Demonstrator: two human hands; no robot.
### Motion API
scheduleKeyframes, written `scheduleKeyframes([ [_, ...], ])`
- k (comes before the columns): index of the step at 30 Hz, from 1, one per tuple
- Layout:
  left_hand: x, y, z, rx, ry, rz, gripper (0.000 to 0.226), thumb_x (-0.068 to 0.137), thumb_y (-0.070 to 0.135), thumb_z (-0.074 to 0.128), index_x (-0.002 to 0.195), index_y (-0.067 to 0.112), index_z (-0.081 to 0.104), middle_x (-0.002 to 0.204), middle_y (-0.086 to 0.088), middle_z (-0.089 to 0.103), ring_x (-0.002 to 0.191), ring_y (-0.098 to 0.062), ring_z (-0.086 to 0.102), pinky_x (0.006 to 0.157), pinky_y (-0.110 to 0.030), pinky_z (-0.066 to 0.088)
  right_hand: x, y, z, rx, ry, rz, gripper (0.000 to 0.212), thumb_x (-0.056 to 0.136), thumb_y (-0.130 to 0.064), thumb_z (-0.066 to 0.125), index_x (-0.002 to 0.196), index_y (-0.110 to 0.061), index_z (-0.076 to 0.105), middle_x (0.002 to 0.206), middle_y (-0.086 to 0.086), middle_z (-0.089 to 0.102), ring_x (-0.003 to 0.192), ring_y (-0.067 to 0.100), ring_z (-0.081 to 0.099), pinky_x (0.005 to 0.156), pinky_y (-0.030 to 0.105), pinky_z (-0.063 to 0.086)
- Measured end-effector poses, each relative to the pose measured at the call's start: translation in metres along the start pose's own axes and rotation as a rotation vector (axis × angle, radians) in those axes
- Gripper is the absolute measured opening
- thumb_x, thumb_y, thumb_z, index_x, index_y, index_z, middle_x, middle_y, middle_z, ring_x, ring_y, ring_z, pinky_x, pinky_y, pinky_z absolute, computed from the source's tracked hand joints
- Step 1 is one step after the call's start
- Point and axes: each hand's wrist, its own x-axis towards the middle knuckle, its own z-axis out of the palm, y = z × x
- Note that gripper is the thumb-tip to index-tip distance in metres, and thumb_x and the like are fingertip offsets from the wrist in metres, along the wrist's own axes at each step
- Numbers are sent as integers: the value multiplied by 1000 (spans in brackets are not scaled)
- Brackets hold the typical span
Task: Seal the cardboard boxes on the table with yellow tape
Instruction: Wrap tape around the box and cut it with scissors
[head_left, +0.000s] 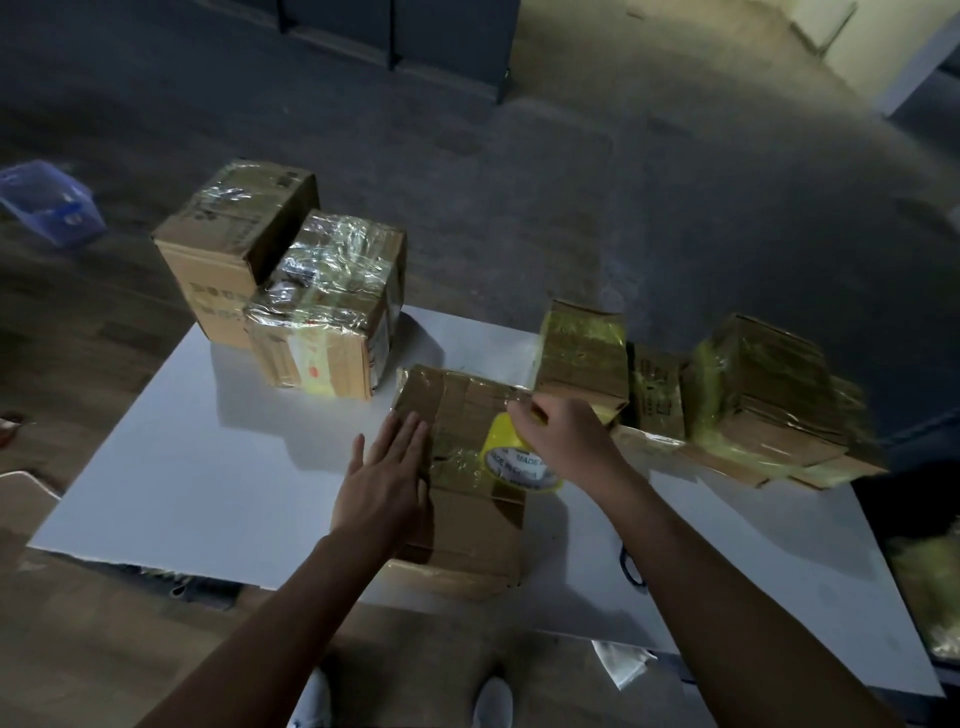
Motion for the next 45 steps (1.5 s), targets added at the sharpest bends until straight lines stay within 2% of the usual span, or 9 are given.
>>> scheduleKeyframes([
  [4,-1,-3,-1,74,-20,-37,71,90,46,9,151,12,-6,156,-2,-15,144,-22,-21,115,-53,-8,17,-12,7,-11,35,-37,46,95,-33,50,56,-16,34,51,1,31,50,18,31,51,31,21],
  [7,-2,-1,0,156,34,137,68,90,33,39,151,8,23,157,-12,25,145,-27,10,118,-55,6,17,-8,11,32,28,-17,46,95,-32,50,55,-17,32,50,0,30,49,16,29,51,30,21],
  [11,-7,-2,1,153,32,189,63,87,34,32,143,8,43,145,-10,47,137,-25,41,111,-50,17,12,-5,11,49,-11,-53,48,95,-32,51,53,-18,31,50,-2,29,48,13,28,51,29,21],
  [18,-6,-4,1,171,18,183,61,87,37,33,137,9,52,139,-8,55,131,-26,49,108,-50,20,9,9,2,188,-180,-40,54,91,-56,51,81,-6,69,67,14,58,59,15,50,57,30,34],
  [28,-3,2,2,202,13,177,57,83,32,34,125,8,64,131,-9,62,124,-27,56,106,-55,31,4,9,-3,-110,-50,-73,52,92,-46,52,53,-13,40,51,3,37,49,16,34,50,30,24],
  [34,17,47,-7,60,-74,191,73,91,48,11,154,11,11,160,-5,7,149,-23,8,119,-46,3,7,3,3,-62,-16,-65,52,92,-46,53,56,-9,45,53,7,41,51,18,38,51,32,26],
  [38,12,43,15,34,-48,245,62,93,41,29,144,9,41,151,-12,38,139,-27,39,109,-51,36,-4,22,-4,276,-83,19,43,94,-44,54,63,-16,60,60,-3,59,57,11,53,55,30,35],
  [41,11,41,22,12,-19,249,65,98,48,21,150,11,29,156,-10,27,145,-23,23,116,-47,25,-10,34,-1,332,-99,17,53,95,-48,50,95,3,67,93,22,67,80,28,62,68,38,46],
  [45,12,41,24,64,-52,235,77,91,60,1,153,14,4,160,-3,1,149,-17,-4,121,-38,0,-10,49,-7,265,14,-45,50,90,-44,55,54,-11,43,54,5,35,53,9,33,54,31,27],
])
